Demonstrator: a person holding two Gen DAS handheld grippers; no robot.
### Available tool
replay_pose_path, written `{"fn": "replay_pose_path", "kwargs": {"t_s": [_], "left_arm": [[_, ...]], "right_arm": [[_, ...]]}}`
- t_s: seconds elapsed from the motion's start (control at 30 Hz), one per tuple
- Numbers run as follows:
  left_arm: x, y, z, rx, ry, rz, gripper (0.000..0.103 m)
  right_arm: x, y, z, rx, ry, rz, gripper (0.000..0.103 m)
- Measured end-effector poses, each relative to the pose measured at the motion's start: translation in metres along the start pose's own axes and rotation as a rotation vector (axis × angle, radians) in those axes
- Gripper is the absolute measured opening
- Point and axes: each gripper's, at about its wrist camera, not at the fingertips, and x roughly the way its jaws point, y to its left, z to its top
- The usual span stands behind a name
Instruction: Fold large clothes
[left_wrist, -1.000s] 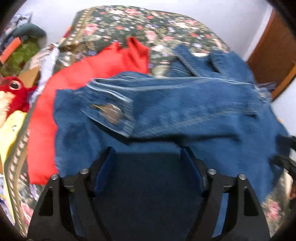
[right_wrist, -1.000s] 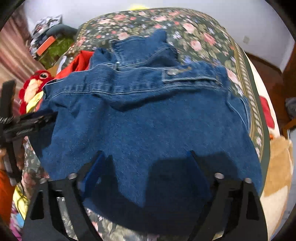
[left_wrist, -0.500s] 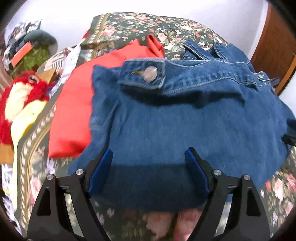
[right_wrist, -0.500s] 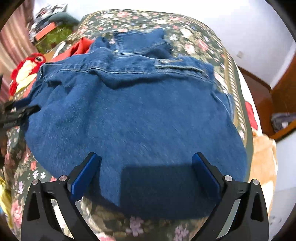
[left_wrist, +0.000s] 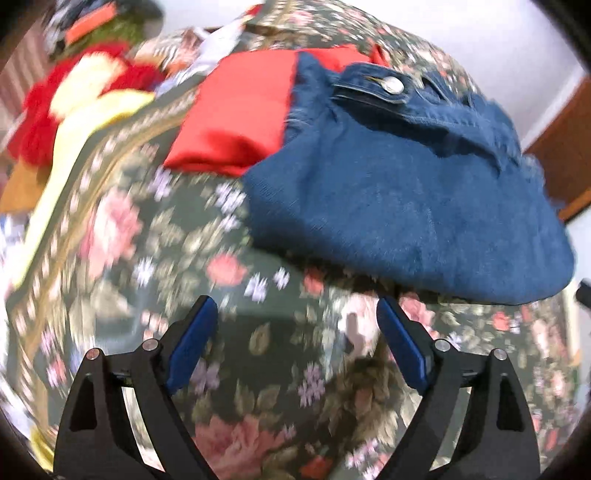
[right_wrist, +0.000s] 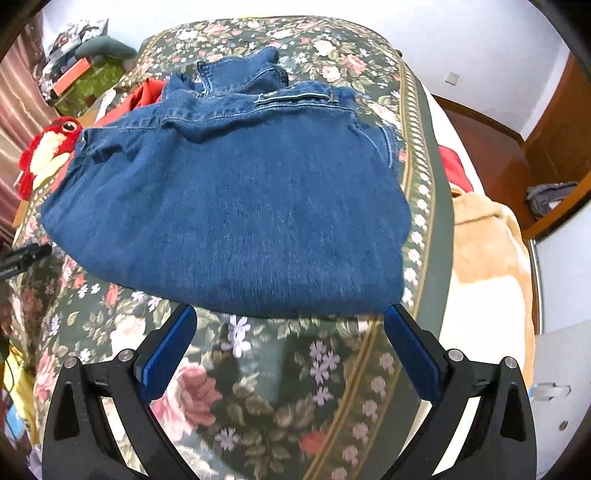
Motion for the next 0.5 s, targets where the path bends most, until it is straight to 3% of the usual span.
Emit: {"fn": "replay_pose_path", "kwargs": {"t_s": [0.13,0.3,0.5], "left_arm": [[-0.015,0.016,-0.009,-0.122,-0.017,-0.129,0.089],[-0.011,0.015,-0.002,-0.261,-0.007,-0.368,0.089],[0.024,0.007,0.016,-0.381,0.016,-0.461,0.089]], "right_arm": [[-0.010,-0.002,-0.002,0.030,-0.027,0.013,0.101],[-0.015,0.001,0.002,0.059,-0.056,0.045,0.101],[-0.016,0.011,0.005,0.047,-0.071,0.074,0.101]]}}
